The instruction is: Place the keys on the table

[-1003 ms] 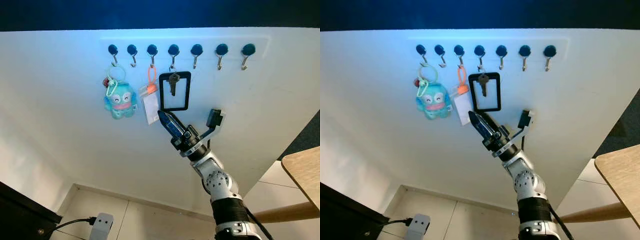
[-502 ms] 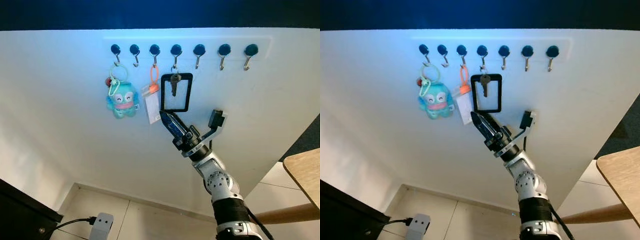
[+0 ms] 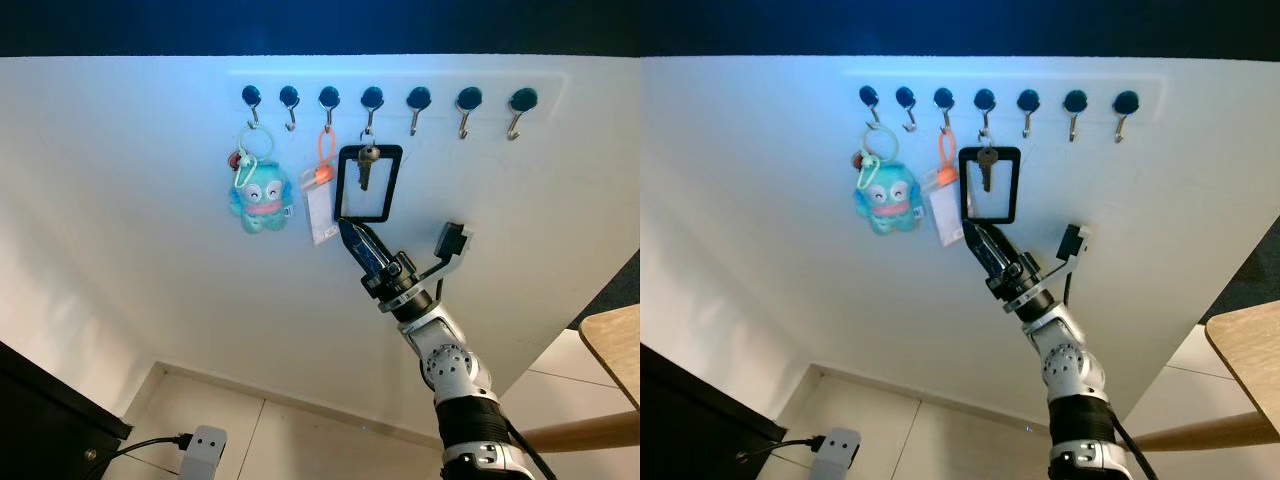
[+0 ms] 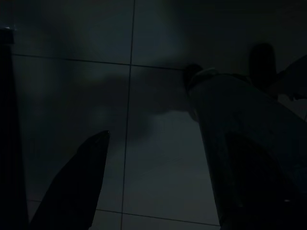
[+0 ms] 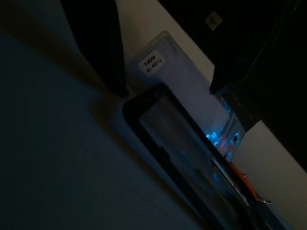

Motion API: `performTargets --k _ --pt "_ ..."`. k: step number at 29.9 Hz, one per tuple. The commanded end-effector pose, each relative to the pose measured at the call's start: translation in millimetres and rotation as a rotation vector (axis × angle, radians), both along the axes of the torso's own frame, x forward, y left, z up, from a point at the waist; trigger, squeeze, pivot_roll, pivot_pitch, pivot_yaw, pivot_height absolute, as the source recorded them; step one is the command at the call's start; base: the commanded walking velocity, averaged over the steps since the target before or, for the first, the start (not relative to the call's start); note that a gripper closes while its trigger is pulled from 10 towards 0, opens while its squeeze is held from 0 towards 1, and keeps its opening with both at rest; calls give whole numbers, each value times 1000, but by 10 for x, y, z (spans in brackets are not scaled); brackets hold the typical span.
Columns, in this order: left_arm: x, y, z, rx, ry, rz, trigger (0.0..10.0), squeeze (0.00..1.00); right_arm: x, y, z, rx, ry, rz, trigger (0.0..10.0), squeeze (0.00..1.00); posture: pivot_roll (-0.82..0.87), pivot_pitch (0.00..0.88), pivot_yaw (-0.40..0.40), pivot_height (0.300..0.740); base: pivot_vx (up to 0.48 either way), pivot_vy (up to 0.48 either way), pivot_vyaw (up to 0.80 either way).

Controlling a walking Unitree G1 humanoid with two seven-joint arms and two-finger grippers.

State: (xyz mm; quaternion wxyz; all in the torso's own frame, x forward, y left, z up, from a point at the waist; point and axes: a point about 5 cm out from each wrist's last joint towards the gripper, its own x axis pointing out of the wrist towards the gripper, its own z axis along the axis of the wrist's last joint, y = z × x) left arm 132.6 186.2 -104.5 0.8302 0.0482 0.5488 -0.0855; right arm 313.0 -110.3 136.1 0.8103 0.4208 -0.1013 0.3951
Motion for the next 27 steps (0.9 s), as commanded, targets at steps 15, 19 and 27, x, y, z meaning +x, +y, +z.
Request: performTargets --k 15,19,27 --pt "-151 8 -48 -1 60 -6 10000 0 -85 22 139 38 -86 81 10000 0 -124 61 113 740 0 0 0" --pt "-148 5 -47 0 59 -8 10000 0 -84 21 139 40 -89 81 10000 0 -127 57 113 740 0 0 0" --pt "-146 5 -47 2 57 -11 10000 0 -90 35 162 47 -92 78 10000 0 -127 57 113 740 0 0 0"
